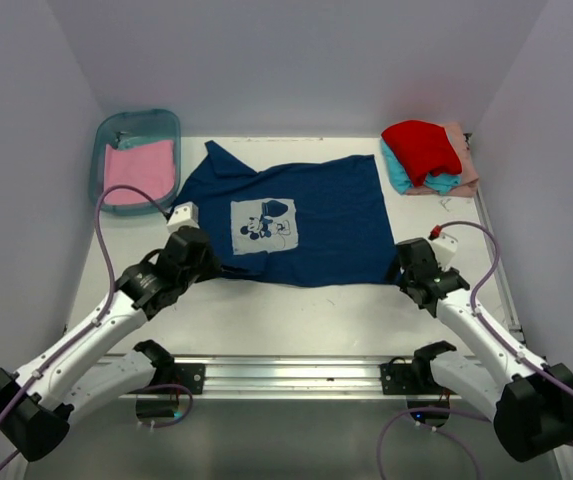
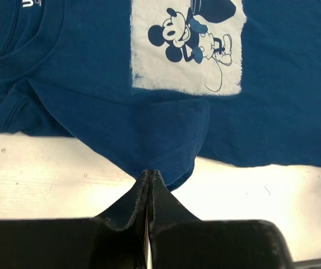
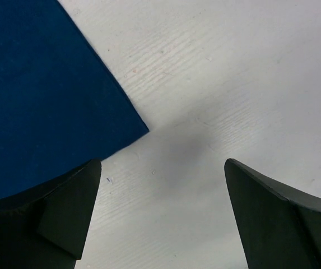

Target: Fold and stack the t-shirts

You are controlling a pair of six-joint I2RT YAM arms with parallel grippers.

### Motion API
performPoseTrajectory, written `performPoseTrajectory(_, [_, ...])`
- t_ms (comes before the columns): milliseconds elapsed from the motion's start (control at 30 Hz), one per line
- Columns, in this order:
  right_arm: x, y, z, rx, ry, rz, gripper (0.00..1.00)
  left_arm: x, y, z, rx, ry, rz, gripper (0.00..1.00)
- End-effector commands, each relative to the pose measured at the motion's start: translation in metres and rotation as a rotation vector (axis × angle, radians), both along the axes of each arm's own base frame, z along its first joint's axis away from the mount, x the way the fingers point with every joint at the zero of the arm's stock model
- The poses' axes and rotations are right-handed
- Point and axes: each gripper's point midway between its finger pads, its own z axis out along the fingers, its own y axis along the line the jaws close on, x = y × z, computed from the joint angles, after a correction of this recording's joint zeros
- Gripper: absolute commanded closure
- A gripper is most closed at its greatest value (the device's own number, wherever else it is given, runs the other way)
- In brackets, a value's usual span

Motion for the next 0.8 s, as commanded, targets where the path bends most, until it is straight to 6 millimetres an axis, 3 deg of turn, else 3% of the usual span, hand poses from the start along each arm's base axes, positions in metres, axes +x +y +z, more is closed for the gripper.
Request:
performPoseTrajectory(0, [0.023,0.006,0.003,0.089,-0.101,-0.052,0.07,-0.023,0.007,-0.002,-0.011,0.051,-0.011,1.0])
performPoseTrajectory(200, [0.033,0.012,-0.018,0.162,-0.087,-0.048,0.19,-0.038,0.013,0.005,-0.035,0.058,-0.016,1.0])
performPoseTrajectory(467, [0.043,0.019,-0.025,0.216,-0.091,-0.042,0.53,-0.047,0.015,0.025,-0.076,0.044,-0.021,1.0])
performPoseTrajectory(767, [0.036,0.019,-0.033,0.221,-0.059,-0.045,0.57,-0.05,0.017,0.039,-0.08,0.035,-0.018,1.0])
